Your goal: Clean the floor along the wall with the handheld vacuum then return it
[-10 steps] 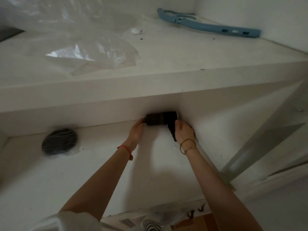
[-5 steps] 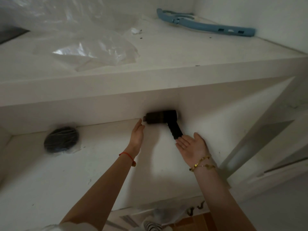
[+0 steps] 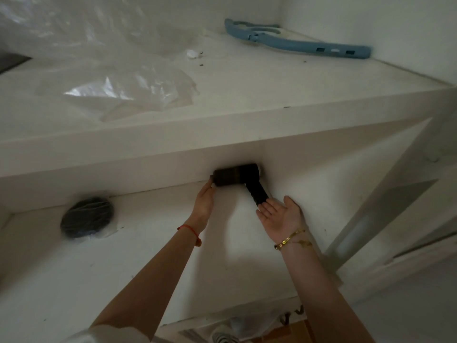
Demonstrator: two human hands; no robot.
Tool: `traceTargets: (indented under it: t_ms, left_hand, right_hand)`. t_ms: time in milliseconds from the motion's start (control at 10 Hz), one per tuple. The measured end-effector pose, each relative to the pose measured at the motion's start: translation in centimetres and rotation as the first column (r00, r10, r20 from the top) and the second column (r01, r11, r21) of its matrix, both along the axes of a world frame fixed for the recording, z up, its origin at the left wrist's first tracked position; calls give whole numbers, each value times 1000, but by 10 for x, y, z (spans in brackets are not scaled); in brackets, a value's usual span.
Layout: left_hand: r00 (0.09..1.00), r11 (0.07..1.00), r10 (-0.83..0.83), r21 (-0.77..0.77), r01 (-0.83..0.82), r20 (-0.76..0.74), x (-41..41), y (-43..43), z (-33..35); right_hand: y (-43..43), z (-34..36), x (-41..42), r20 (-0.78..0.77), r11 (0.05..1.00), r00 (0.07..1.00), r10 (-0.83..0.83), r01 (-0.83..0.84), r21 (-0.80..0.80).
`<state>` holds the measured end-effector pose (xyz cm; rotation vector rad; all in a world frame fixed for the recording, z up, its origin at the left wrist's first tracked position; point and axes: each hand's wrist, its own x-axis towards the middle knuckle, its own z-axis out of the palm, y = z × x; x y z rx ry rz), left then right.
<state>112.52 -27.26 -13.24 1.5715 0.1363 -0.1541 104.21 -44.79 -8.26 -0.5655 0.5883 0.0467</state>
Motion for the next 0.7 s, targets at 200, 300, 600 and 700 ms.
traceTargets:
  t_ms: [200, 300, 600, 700]
  left_hand:
    - [999, 999, 33, 0, -33, -17, 2, 8, 0]
    - [999, 1000, 26, 7, -26, -19, 2, 9, 1]
    - [994, 966, -63, 257, 37, 93, -28, 30, 11]
    - [975, 912, -130, 409, 45, 182, -42, 43, 19]
  right_hand:
    - [0, -1, 1, -9, 1000, 1000, 11, -11, -21]
    - [0, -3, 2, -4, 1000, 1000, 12, -12, -13]
    - [3, -3, -4, -37, 973, 997, 74, -80, -216]
    - [9, -2, -4, -42, 909, 994, 100, -108, -404]
